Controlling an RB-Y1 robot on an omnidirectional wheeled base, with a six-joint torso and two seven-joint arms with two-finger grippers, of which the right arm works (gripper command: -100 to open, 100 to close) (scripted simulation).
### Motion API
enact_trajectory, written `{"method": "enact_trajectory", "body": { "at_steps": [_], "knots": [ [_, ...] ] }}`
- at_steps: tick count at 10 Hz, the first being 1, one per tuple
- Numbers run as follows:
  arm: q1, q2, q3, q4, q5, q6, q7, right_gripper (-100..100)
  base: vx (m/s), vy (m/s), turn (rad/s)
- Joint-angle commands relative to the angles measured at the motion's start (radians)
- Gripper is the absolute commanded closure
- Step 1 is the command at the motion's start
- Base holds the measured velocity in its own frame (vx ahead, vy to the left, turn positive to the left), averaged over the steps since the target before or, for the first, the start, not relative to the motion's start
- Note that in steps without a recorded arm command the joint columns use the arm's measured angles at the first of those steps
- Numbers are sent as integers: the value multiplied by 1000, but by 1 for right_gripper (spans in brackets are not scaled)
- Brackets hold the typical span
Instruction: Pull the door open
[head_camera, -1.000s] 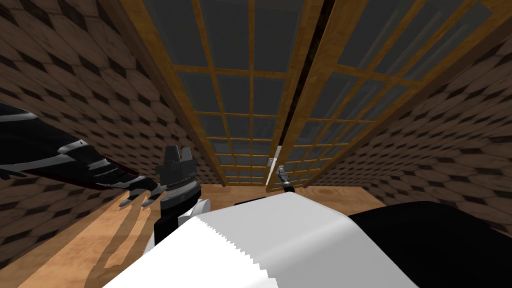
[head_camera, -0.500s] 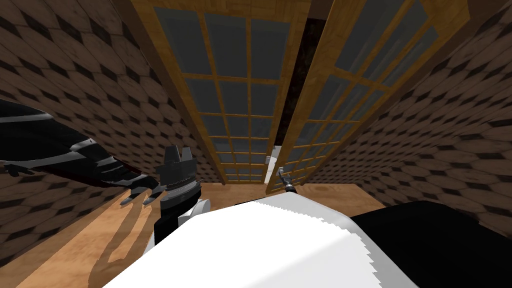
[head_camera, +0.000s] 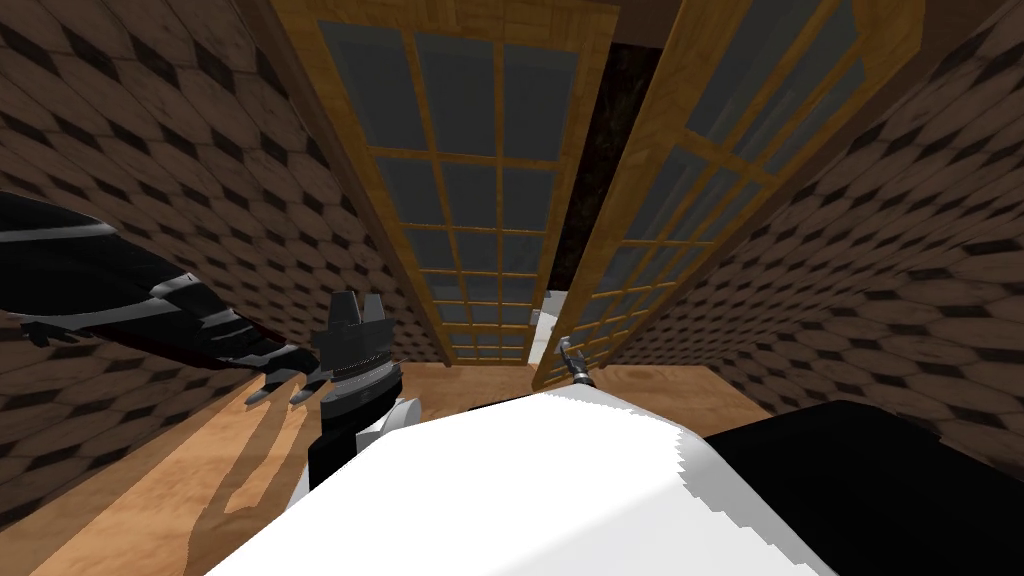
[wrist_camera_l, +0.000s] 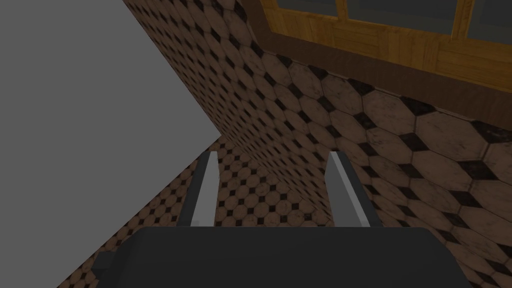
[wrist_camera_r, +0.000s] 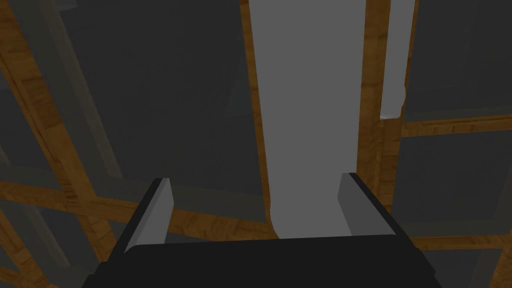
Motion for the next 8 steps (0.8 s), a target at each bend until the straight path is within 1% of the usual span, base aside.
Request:
{"method": "enact_trajectory", "body": {
  "at_steps": [1, 2, 4, 5, 8],
  "knots": [
    [15, -20, -15, 23, -15, 15, -36, 100, -111, 3, 38],
    [21, -21, -16, 23, -19, 15, -52, 100, -104, -2, 9],
    [21, -21, -16, 8, -19, 15, -52, 100, -55, -1, -12],
    [34, -24, -18, 22, -28, 16, -83, 100, -58, -10, 42],
    [58, -28, -21, 22, -44, 16, -146, 100, -86, -10, 27]
  ]
}}
